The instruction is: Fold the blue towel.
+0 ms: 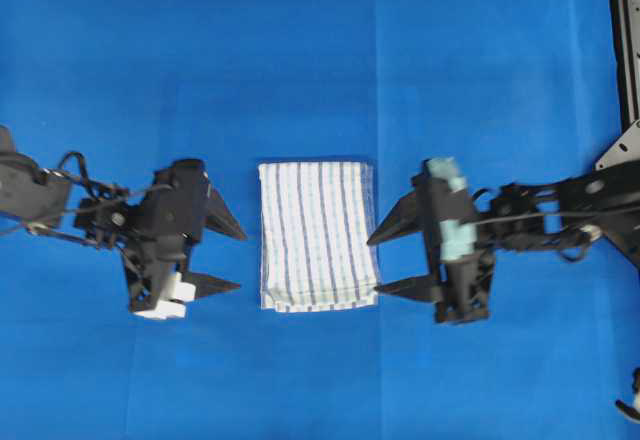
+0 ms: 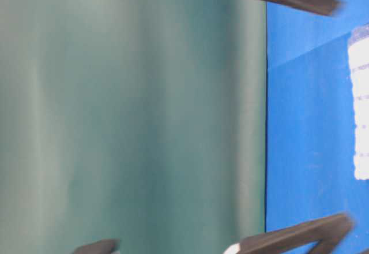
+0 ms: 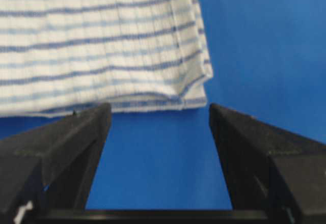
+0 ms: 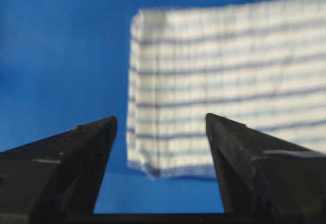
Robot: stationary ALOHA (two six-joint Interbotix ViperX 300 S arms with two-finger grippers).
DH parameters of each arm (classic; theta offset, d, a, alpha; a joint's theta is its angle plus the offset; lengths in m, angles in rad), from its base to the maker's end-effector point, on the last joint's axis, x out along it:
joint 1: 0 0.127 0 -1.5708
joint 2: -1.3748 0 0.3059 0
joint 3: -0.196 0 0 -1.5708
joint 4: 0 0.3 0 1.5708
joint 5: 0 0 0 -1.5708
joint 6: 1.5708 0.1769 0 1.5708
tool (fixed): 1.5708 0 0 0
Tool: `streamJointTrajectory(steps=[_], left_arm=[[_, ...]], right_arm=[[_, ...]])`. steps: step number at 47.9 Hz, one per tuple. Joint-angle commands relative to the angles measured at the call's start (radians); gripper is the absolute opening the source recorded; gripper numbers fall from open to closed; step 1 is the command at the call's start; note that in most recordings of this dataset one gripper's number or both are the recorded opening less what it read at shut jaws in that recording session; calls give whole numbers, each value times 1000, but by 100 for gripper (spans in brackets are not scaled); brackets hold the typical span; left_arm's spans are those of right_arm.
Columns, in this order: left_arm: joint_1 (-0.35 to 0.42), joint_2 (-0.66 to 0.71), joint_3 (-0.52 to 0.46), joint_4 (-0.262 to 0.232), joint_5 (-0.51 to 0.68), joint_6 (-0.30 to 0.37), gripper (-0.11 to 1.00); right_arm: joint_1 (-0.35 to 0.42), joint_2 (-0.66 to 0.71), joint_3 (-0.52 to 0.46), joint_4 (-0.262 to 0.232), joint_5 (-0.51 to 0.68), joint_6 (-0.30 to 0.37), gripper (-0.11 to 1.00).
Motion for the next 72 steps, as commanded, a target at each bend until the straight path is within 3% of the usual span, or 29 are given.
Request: streamJointTrajectory(steps=[1,15,26,35,52,72], left_arm=[[20,-86,-6,3,31,3,71],[91,-325,123,9,43,12,71],[137,-563,268,9,29,120,71],[163,-742,365,9,29,183,71],[202,-966,503,9,64,189,71],[209,-1069,569,9,91,189,71]], right_arm=[[-26,-86,0,-21,14,-17,96],[-209,-342,100,-83,97,-89,95],[-339,-595,169,-163,207,-97,95],[-390,-758,235,-219,252,-97,95],[-405,-939,380,-212,239,-86,95],[-405,-870,431,-179,150,-86,95]])
